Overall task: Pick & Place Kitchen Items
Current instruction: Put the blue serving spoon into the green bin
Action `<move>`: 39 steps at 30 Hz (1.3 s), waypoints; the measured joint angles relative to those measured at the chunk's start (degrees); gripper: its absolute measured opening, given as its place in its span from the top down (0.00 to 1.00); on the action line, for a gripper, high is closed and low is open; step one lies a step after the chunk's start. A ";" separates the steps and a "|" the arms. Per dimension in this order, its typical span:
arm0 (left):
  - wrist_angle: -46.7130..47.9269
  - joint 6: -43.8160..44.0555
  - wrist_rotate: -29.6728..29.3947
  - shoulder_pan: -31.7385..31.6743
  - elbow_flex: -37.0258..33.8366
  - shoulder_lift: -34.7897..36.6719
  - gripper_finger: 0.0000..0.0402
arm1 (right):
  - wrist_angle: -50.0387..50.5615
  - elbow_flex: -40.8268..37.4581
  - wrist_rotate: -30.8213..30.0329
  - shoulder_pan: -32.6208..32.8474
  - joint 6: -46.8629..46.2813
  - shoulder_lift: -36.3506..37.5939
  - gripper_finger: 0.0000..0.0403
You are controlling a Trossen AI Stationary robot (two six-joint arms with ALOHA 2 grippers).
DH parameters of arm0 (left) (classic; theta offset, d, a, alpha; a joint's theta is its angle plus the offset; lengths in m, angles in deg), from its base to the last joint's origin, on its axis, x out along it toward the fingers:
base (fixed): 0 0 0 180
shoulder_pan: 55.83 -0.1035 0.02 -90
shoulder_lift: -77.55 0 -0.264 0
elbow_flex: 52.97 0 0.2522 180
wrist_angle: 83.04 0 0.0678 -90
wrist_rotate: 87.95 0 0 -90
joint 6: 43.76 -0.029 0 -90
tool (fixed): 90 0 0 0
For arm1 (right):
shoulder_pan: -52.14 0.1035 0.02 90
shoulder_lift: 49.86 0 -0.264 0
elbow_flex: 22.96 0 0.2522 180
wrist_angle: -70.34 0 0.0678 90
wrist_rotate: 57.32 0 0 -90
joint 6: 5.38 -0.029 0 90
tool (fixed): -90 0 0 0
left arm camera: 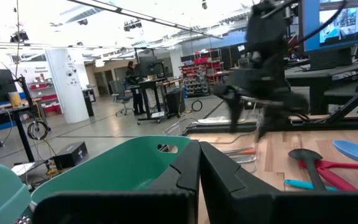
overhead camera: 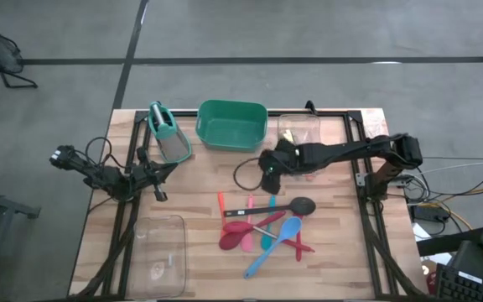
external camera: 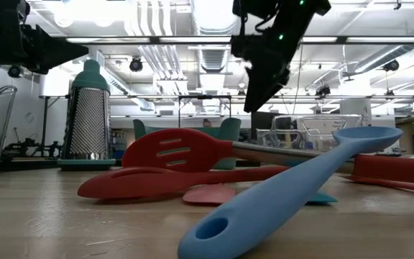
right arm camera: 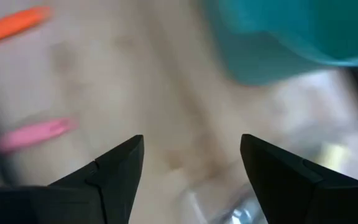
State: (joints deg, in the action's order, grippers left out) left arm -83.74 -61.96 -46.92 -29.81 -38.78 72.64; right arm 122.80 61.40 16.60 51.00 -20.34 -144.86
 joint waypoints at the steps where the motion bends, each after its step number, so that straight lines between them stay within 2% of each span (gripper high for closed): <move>1: 0.00 0.00 0.00 0.00 -0.02 0.00 0.97 | -0.03 0.00 2.63 0.92 0.70 0.00 0.37; 4: 0.00 0.00 0.00 0.00 0.00 0.00 0.97 | 0.07 -0.02 8.28 3.61 1.87 0.00 0.40; 11: -0.01 0.00 0.00 -0.01 -0.01 0.00 0.97 | 1.01 -0.02 12.15 9.40 -0.35 0.00 0.44; 15: -0.02 0.00 0.00 0.00 0.00 0.00 0.97 | 5.22 -0.02 14.61 12.18 -1.51 0.00 0.45; 23: -0.02 0.00 0.00 -0.02 0.00 0.00 0.97 | 6.38 -0.04 19.62 15.38 -8.22 0.00 0.45; 32: -0.02 0.00 0.00 -0.02 -0.01 0.00 0.97 | 11.13 -0.48 20.63 17.71 -12.10 0.00 0.49; 39: -0.02 0.00 0.00 -0.02 -0.02 0.00 0.97 | 11.26 -2.39 20.57 18.61 -11.07 0.00 0.52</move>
State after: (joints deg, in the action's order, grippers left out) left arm -83.76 -61.96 -46.92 -29.83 -38.80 72.64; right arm 134.06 59.02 37.17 69.61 -31.41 -144.86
